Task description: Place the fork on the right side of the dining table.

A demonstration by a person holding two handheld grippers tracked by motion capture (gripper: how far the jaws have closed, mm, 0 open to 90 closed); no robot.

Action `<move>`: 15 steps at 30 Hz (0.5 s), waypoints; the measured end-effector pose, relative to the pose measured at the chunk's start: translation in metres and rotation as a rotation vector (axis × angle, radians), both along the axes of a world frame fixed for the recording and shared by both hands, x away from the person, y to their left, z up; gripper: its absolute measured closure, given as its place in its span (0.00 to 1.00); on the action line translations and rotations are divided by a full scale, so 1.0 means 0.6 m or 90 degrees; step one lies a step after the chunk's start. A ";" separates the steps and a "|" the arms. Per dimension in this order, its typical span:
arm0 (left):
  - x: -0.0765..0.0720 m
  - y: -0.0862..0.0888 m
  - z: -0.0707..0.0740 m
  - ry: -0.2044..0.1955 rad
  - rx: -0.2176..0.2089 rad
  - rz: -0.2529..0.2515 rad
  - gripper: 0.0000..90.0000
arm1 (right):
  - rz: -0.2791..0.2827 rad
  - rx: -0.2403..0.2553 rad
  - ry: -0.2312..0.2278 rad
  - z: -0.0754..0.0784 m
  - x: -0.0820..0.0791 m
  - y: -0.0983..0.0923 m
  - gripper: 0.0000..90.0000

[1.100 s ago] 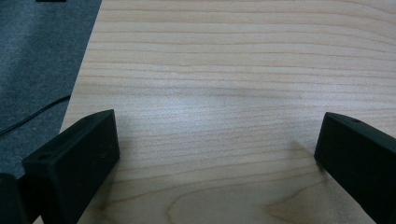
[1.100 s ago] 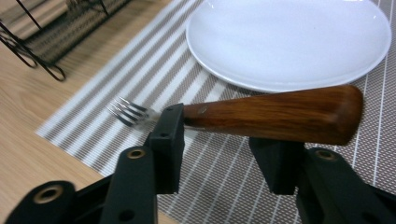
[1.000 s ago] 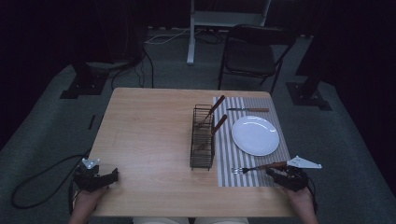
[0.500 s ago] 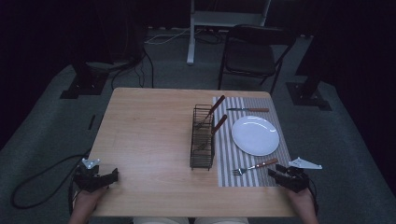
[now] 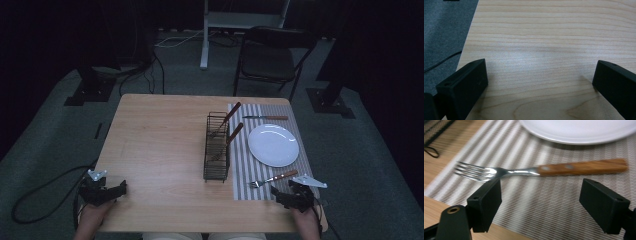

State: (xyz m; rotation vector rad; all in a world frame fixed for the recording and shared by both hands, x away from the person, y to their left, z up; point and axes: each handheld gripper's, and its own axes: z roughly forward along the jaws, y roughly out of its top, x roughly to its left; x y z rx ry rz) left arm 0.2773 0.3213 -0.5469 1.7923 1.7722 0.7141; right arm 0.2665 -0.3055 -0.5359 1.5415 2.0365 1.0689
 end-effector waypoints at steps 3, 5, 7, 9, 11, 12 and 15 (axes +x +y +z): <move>0.000 0.000 0.000 0.000 0.000 0.000 0.00 | -0.044 -0.090 0.016 -0.007 0.000 0.074 0.16; 0.000 0.000 0.000 0.000 0.000 0.000 0.00 | -0.044 -0.090 0.016 -0.007 0.000 0.074 0.16; 0.000 0.000 0.000 0.000 0.000 0.000 0.00 | -0.064 -0.120 0.018 -0.012 0.004 0.104 0.16; 0.000 0.000 0.000 0.000 0.000 0.000 0.00 | -0.069 -0.120 0.022 -0.015 0.009 0.115 0.16; 0.000 0.000 0.000 0.000 0.000 0.000 0.00 | -0.072 -0.103 0.032 -0.014 0.016 0.119 0.16; 0.000 0.000 0.000 0.000 0.000 0.000 0.00 | -0.077 -0.098 0.032 -0.015 0.018 0.122 0.16; 0.000 0.000 0.000 0.000 0.000 0.000 0.00 | -0.085 -0.102 0.031 -0.016 0.027 0.129 0.15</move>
